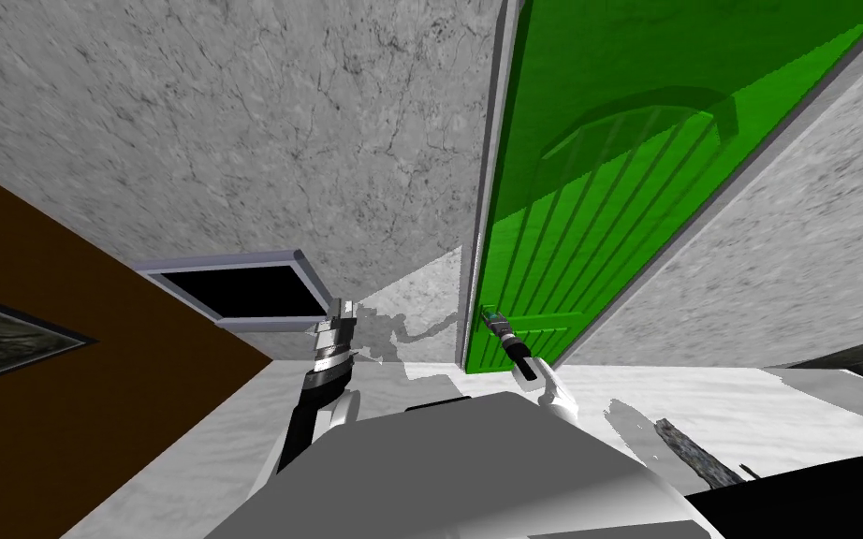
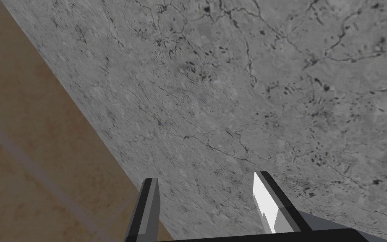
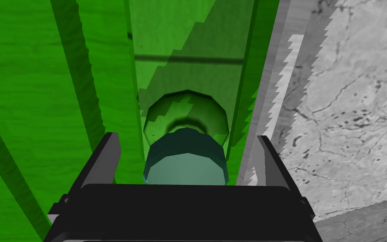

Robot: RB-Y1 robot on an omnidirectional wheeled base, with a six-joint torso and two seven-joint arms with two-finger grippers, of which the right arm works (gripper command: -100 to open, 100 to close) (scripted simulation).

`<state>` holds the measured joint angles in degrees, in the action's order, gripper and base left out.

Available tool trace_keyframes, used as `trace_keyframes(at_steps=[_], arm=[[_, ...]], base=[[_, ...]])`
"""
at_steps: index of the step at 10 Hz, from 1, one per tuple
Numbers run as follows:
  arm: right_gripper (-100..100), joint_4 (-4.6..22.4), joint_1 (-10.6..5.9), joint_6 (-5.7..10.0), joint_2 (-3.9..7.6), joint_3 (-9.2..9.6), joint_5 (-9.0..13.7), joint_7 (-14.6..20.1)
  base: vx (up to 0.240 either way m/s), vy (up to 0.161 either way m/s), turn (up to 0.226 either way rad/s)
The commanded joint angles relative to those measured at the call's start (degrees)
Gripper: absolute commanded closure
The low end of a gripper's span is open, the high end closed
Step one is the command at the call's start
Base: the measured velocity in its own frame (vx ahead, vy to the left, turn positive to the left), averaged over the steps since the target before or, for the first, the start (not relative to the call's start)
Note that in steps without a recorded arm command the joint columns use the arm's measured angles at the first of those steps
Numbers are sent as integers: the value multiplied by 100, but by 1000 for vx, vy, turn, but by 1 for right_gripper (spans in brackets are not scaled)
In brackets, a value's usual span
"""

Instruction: Pull the door open

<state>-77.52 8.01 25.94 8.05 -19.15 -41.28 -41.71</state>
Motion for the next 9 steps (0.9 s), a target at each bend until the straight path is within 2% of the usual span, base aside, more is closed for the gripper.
trace_keyframes(at_steps=[1,6,7,9], arm=[[100,-3,4,-3,-1,3,-1,1],[100,-3,4,-3,-1,3,-1,1],[100,21,-12,-14,13,80,179,201],[100,32,-36,-19,28,157,379,417]], base=[[-10,-1,-4],[-14,0,2],[-36,-21,18],[-71,-27,27]])
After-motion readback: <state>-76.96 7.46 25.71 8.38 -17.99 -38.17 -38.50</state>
